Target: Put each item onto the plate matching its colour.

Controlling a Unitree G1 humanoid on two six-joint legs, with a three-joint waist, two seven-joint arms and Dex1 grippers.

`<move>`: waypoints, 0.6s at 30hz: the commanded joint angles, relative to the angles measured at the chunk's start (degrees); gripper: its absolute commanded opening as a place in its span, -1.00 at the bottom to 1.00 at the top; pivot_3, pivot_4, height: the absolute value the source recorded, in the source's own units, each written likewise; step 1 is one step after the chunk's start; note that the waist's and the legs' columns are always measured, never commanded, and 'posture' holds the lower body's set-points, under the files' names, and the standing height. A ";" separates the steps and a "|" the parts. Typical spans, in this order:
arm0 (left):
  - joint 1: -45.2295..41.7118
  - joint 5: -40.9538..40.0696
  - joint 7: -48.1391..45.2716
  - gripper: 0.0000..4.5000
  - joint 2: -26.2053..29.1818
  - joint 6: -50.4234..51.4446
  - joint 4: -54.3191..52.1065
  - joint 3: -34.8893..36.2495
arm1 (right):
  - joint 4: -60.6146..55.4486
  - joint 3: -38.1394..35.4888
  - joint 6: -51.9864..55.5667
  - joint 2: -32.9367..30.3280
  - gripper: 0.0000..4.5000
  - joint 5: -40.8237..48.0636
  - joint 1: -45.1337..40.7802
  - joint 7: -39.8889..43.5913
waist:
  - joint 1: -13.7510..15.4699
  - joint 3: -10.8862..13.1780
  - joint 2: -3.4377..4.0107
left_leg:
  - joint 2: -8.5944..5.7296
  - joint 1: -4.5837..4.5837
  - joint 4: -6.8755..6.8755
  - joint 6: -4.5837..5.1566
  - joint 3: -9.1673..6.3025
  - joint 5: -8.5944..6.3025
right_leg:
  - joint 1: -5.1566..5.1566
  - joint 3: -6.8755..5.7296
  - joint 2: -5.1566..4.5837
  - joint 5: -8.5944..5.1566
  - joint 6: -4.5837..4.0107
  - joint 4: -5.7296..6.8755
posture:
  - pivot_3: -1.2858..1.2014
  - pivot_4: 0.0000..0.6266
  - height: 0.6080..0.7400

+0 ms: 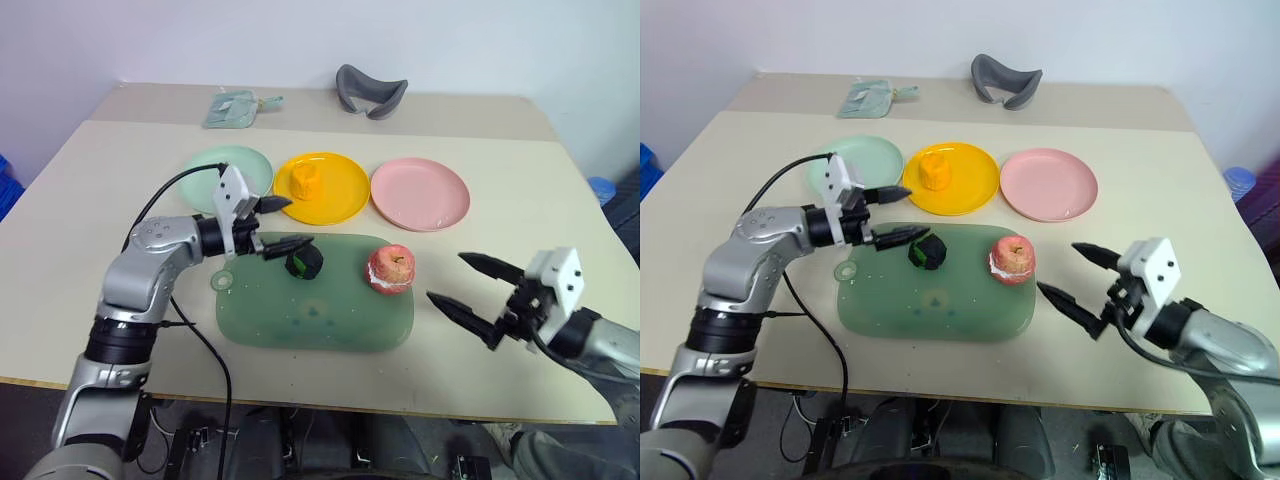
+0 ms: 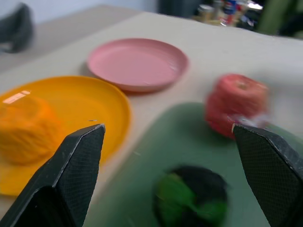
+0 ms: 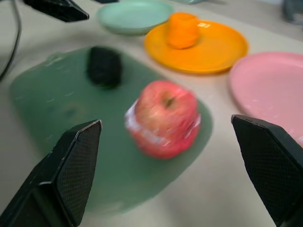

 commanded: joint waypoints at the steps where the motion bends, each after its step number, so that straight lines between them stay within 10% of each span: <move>1: 1.39 -1.67 -4.42 0.96 3.01 -0.45 -2.92 -0.46 | -1.89 -2.46 -1.59 -1.00 1.00 1.21 -0.36 0.26 | 0.05 0.00 0.00 | 0.00 0.00 0.00 0.00 -0.01 0.00 | 0.00 0.00 0.00 0.00 0.00 0.00 | 0.03 -0.52 1.00; 18: -3.08 8.80 -2.02 0.96 -0.42 -4.42 8.63 -9.58 | -5.18 1.60 2.67 -2.41 1.00 3.95 -5.43 -5.46 | 0.53 -0.01 0.00 | -0.05 -0.07 0.02 0.04 -0.16 -0.02 | -0.02 0.00 0.01 0.00 -0.01 -0.02 | 0.03 -0.52 1.00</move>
